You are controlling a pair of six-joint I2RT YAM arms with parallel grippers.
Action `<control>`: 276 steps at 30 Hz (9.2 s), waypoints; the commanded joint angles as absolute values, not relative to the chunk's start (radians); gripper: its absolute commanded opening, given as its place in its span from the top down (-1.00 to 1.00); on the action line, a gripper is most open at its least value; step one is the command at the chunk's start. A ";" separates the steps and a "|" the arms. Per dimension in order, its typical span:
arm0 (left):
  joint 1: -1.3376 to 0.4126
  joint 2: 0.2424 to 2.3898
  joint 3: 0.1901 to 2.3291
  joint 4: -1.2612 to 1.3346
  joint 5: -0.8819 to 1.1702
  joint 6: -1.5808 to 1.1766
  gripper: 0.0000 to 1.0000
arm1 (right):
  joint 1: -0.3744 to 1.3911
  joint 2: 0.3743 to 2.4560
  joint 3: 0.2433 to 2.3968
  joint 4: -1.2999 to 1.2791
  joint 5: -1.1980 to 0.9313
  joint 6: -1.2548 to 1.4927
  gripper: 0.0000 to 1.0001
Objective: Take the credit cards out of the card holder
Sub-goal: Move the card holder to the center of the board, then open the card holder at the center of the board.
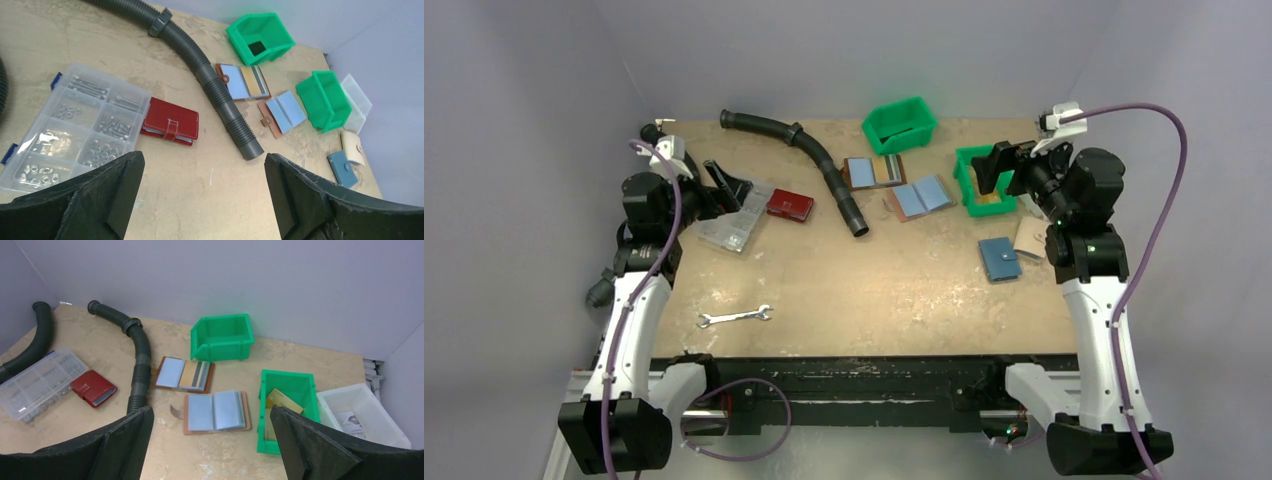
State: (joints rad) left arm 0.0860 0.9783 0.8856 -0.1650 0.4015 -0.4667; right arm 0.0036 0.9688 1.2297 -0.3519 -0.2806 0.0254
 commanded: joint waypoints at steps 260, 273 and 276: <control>-0.943 1.867 0.605 0.478 -0.239 -1.365 -0.27 | 0.299 1.644 1.023 -0.455 -0.539 -0.643 -0.11; -0.931 1.983 0.804 0.139 -0.180 -1.478 -0.26 | 0.292 1.708 1.051 -0.541 -0.537 -0.661 -0.04; -0.931 1.997 0.836 0.075 -0.183 -1.485 -0.22 | 0.291 1.738 1.069 -0.577 -0.555 -0.664 0.05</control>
State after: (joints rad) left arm -0.9314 1.9049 0.8375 0.4854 -0.1818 -1.5085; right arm 0.2893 1.7065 1.0245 -0.5125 -0.5243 -0.6559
